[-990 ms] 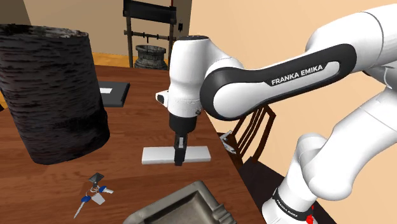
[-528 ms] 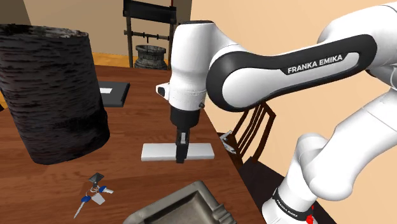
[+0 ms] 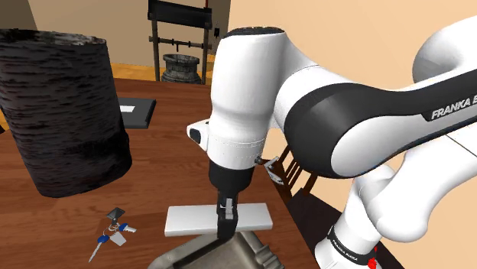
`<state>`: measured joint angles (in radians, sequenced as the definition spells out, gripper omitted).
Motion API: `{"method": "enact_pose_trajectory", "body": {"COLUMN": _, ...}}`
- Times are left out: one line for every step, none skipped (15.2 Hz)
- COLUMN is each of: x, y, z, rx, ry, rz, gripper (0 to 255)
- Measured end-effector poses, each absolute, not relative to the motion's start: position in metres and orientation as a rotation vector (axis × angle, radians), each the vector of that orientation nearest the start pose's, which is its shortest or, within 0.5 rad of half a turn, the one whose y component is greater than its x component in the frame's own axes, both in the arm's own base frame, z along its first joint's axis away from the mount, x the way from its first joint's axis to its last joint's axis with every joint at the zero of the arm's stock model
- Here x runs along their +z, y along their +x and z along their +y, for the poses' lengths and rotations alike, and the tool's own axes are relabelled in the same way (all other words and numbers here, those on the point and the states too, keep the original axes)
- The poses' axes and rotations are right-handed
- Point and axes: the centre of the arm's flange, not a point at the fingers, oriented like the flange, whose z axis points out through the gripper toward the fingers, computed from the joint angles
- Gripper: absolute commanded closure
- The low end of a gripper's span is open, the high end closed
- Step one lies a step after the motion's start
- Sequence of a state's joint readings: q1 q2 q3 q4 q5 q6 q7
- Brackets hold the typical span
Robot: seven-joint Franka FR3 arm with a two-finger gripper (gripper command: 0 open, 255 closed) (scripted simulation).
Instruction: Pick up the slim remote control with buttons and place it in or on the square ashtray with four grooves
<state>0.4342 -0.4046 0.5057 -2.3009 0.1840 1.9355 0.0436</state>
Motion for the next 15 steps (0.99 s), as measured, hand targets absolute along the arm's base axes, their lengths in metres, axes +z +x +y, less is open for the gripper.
{"method": "enact_pose_trajectory", "body": {"x": 0.485, "y": 0.23, "z": 0.38, "rx": -0.014, "ry": -2.914, "rz": -1.223, "gripper": 255}}
{"method": "enact_pose_trajectory", "body": {"x": 0.482, "y": 0.218, "z": 0.389, "rx": -0.014, "ry": -2.913, "rz": -1.223, "gripper": 255}}
{"method": "enact_pose_trajectory", "body": {"x": 0.484, "y": 0.204, "z": 0.397, "rx": -0.014, "ry": -2.914, "rz": -1.223, "gripper": 255}}
{"method": "enact_pose_trajectory", "body": {"x": 0.481, "y": 0.197, "z": 0.402, "rx": -0.014, "ry": -2.914, "rz": -1.223, "gripper": 255}}
{"method": "enact_pose_trajectory", "body": {"x": 0.478, "y": 0.194, "z": 0.404, "rx": -0.014, "ry": -2.914, "rz": -1.222, "gripper": 255}}
{"method": "enact_pose_trajectory", "body": {"x": 0.474, "y": 0.192, "z": 0.404, "rx": -0.013, "ry": -2.914, "rz": -1.221, "gripper": 255}}
{"method": "enact_pose_trajectory", "body": {"x": 0.469, "y": 0.191, "z": 0.405, "rx": -0.013, "ry": -2.915, "rz": -1.221, "gripper": 255}}
{"method": "enact_pose_trajectory", "body": {"x": 0.464, "y": 0.19, "z": 0.405, "rx": -0.013, "ry": -2.915, "rz": -1.221, "gripper": 255}}
{"method": "enact_pose_trajectory", "body": {"x": 0.458, "y": 0.191, "z": 0.404, "rx": -0.013, "ry": -2.915, "rz": -1.221, "gripper": 255}}
{"method": "enact_pose_trajectory", "body": {"x": 0.453, "y": 0.191, "z": 0.405, "rx": -0.013, "ry": -2.915, "rz": -1.22, "gripper": 255}}
{"method": "enact_pose_trajectory", "body": {"x": 0.448, "y": 0.191, "z": 0.404, "rx": -0.013, "ry": -2.915, "rz": -1.221, "gripper": 255}}
{"method": "enact_pose_trajectory", "body": {"x": 0.442, "y": 0.191, "z": 0.404, "rx": -0.013, "ry": -2.915, "rz": -1.22, "gripper": 255}}
{"method": "enact_pose_trajectory", "body": {"x": 0.437, "y": 0.191, "z": 0.405, "rx": -0.013, "ry": -2.915, "rz": -1.22, "gripper": 255}}
{"method": "enact_pose_trajectory", "body": {"x": 0.431, "y": 0.191, "z": 0.405, "rx": -0.013, "ry": -2.915, "rz": -1.221, "gripper": 255}}
{"method": "enact_pose_trajectory", "body": {"x": 0.427, "y": 0.19, "z": 0.405, "rx": -0.013, "ry": -2.915, "rz": -1.22, "gripper": 255}}
